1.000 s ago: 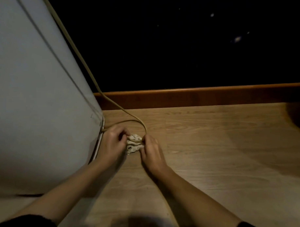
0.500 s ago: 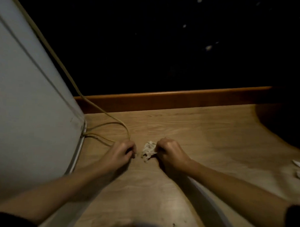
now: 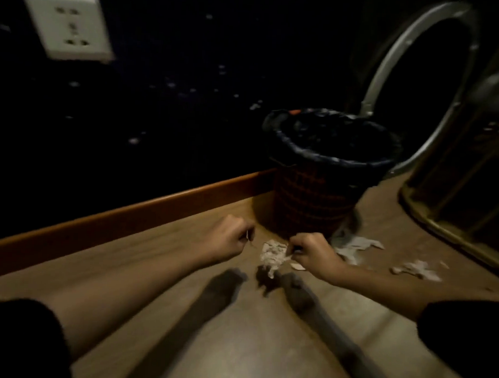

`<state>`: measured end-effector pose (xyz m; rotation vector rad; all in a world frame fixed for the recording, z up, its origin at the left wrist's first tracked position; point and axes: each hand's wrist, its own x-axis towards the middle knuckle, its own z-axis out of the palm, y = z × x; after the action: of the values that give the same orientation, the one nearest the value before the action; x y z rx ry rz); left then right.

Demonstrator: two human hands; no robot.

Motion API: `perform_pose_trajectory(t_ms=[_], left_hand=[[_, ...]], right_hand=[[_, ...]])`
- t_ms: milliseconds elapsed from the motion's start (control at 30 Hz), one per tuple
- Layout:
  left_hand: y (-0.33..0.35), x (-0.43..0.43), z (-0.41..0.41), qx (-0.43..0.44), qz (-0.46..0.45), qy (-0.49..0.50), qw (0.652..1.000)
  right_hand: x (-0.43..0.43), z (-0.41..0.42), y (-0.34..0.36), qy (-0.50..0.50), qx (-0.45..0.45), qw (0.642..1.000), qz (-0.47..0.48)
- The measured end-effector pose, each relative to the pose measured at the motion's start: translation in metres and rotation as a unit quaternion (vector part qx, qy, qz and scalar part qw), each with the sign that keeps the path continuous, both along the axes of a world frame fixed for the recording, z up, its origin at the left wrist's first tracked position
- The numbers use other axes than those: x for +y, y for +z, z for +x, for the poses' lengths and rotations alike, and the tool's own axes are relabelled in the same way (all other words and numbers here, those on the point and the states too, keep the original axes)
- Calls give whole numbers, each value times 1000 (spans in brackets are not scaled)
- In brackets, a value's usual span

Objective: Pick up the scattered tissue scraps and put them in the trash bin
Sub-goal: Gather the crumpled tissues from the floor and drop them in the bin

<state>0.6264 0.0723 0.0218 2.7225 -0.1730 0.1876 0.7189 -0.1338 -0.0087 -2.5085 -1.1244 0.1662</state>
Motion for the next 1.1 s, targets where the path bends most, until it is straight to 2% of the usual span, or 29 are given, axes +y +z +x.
perform_pose_trajectory(t_ms=[133,267,333,433,500,667,800,933,1033,1100], left_hand=[[-47,-73,55,34,-61,39,997],[-103,-119,83,116,-65,61,989],[-126,-130,88,117,-73,60,989],[-151,-137,90,84,-50,51,994],[-158,-139,87,81,-40,63,994],[-162,-137,72,57,-81,73,992],[-161,-138,75,63,-140,112,982],[-151,-138,97,49,-188,151,969],[-137,-144,113,-10,-199,162,967],[-130,-153,123,-28,-206,151,966]], right_hand=[[-96,55,-44,-176,30,983,30],[-132,96,-79,-289,46,952,90],[-127,108,-95,-306,49,947,80],[-106,105,-120,-300,98,949,12],[-93,96,-130,-287,84,954,-10],[-88,62,-151,-240,-29,968,68],[-95,53,-153,-215,-40,972,82],[-114,67,-130,-269,-15,957,108],[-148,75,-114,-341,-40,931,126],[-177,78,-108,-397,-61,910,101]])
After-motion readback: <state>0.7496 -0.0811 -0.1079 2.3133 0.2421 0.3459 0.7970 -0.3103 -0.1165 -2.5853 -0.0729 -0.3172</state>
